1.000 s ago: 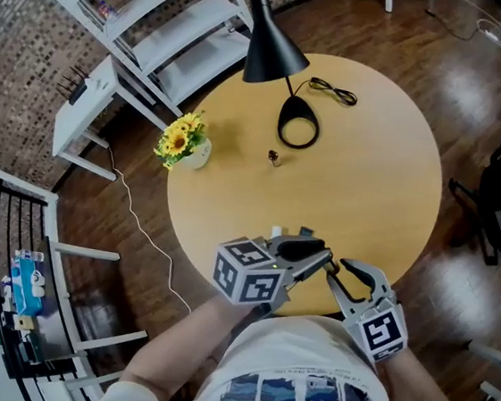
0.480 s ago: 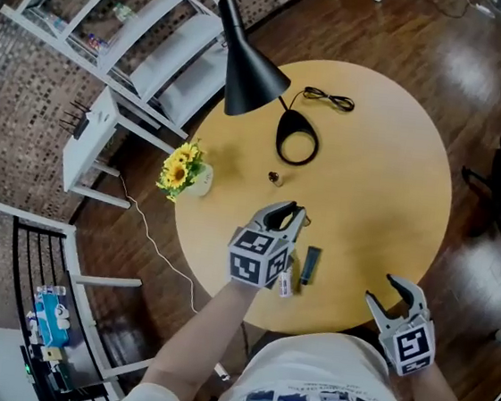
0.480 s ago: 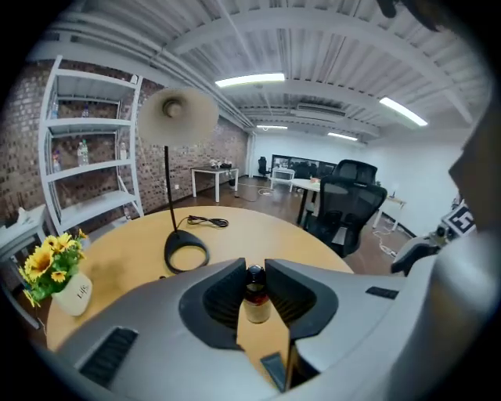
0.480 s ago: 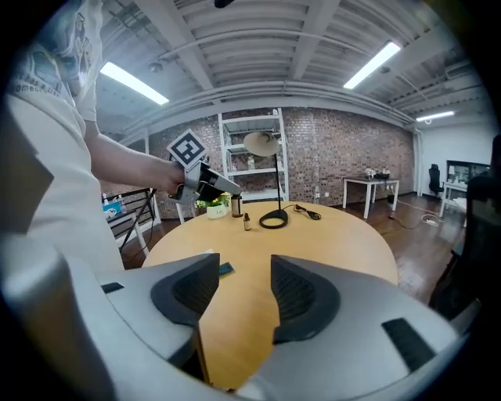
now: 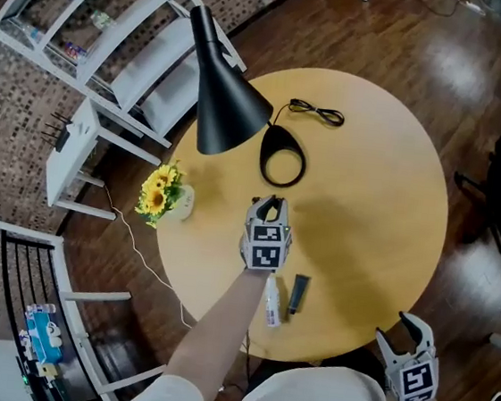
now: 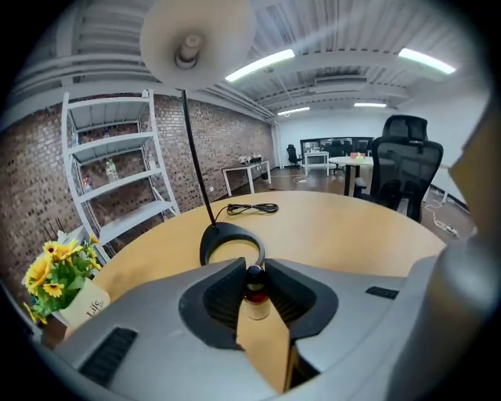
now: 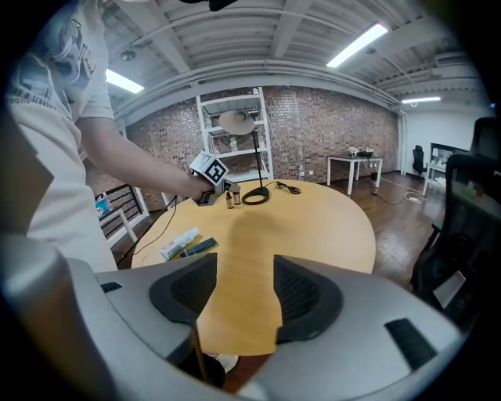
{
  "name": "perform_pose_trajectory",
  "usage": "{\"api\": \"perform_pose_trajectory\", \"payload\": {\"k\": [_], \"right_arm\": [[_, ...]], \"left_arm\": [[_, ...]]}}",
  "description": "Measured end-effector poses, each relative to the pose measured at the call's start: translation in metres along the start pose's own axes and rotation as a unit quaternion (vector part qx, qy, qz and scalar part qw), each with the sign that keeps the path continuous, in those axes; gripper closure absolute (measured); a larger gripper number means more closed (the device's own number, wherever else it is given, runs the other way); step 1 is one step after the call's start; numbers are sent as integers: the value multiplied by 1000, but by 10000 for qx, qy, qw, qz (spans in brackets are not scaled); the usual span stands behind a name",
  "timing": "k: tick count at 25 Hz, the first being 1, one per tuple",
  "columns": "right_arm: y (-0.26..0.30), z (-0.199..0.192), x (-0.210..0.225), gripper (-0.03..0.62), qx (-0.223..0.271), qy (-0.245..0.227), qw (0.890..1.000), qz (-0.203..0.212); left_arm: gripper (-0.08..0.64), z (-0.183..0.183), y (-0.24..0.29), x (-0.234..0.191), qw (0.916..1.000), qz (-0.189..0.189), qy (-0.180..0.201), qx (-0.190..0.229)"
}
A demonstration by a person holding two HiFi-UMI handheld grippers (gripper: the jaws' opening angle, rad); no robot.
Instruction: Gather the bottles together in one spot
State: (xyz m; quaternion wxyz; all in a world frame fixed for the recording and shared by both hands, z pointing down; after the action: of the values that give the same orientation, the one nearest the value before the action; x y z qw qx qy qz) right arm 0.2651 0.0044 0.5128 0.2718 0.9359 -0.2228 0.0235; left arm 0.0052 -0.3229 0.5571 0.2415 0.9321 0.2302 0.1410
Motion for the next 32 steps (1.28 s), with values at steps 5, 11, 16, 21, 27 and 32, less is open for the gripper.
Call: {"api": "perform_pose_trajectory", "payload": {"k": [5, 11, 16, 21, 27, 32], "right_arm": [[-2, -12, 10, 339, -236, 202, 9994, -149], [-2, -27, 10, 339, -233, 131, 9995, -180], [0, -25, 1, 339, -435, 270, 9986, -164], [8, -7, -15, 339, -226, 78, 9997, -43], [23, 15, -45, 339, 398, -290, 9986, 207], [21, 32, -90, 339, 421, -197, 9981, 412]], "left_arm": [[488, -16, 26, -5, 9997, 219, 104, -52], [488, -34, 33, -15, 9990, 406, -158, 17], [410, -31, 23, -17, 9991, 396, 48, 168], [410, -7, -39, -18, 9972, 364, 68, 644], [407, 0, -160, -25, 9944, 15, -425, 967], [405, -30, -261, -44, 9884, -293, -1140, 958]]}}
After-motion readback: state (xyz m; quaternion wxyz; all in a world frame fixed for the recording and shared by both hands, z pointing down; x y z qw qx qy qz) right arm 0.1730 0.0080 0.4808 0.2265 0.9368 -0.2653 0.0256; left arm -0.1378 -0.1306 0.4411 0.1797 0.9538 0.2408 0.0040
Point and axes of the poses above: the fingertips, and each gripper's own axes: y forward along the fingers, x to its right, z out of its top, the point moved 7 cm from there along -y, backward along the fingers, and after that the axes turned 5 degrees about x, right-handed, at the moved point
